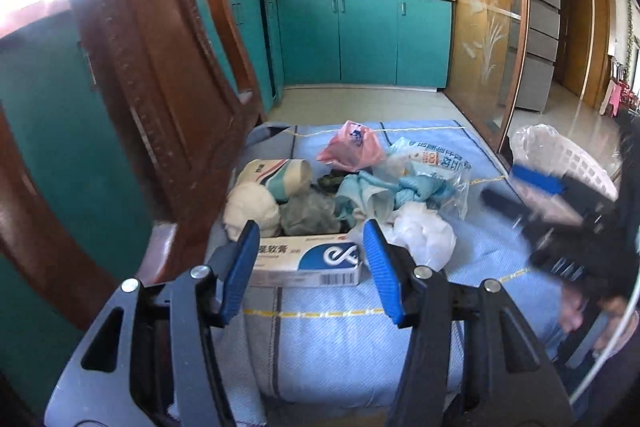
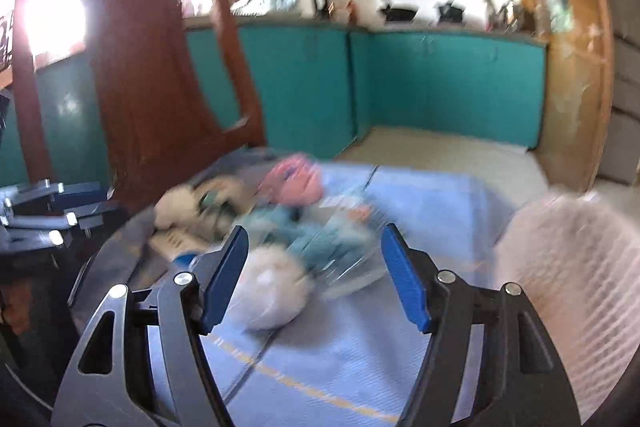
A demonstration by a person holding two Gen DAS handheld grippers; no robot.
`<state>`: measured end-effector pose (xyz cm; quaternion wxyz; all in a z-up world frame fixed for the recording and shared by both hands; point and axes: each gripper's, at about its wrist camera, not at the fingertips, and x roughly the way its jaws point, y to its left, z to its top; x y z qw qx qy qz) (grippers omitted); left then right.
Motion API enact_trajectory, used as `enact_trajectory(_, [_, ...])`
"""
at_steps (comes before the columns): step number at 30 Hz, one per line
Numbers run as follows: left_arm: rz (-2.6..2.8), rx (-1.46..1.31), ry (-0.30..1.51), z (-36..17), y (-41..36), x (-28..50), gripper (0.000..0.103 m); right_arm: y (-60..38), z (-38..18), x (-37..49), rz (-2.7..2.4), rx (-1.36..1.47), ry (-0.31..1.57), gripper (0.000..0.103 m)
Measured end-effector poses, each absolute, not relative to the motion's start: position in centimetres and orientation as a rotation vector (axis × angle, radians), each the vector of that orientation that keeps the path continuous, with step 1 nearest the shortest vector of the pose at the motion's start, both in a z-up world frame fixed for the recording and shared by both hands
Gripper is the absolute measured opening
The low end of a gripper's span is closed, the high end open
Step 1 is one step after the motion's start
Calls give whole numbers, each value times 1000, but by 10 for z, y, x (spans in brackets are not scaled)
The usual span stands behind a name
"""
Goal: Collect trash
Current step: 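Grasp the white plastic bag with the right gripper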
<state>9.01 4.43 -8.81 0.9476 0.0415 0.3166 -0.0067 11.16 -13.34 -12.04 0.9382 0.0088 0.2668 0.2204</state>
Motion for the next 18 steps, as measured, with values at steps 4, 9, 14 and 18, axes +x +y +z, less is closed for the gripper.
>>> enact_trajectory(4, [-26, 31, 663, -89, 52, 80, 55, -107, -134, 115, 400, -138, 576, 68])
enact_trajectory(9, [-22, 66, 637, -84, 48, 72, 60, -96, -144, 122, 433, -141, 618, 68])
enact_trajectory(14, [-20, 55, 637, -84, 49, 71, 63, -86, -157, 127, 436, -178, 676, 68])
enact_trajectory(18, [-20, 52, 643, -86, 47, 71, 63, -78, -164, 124, 492, -198, 699, 43])
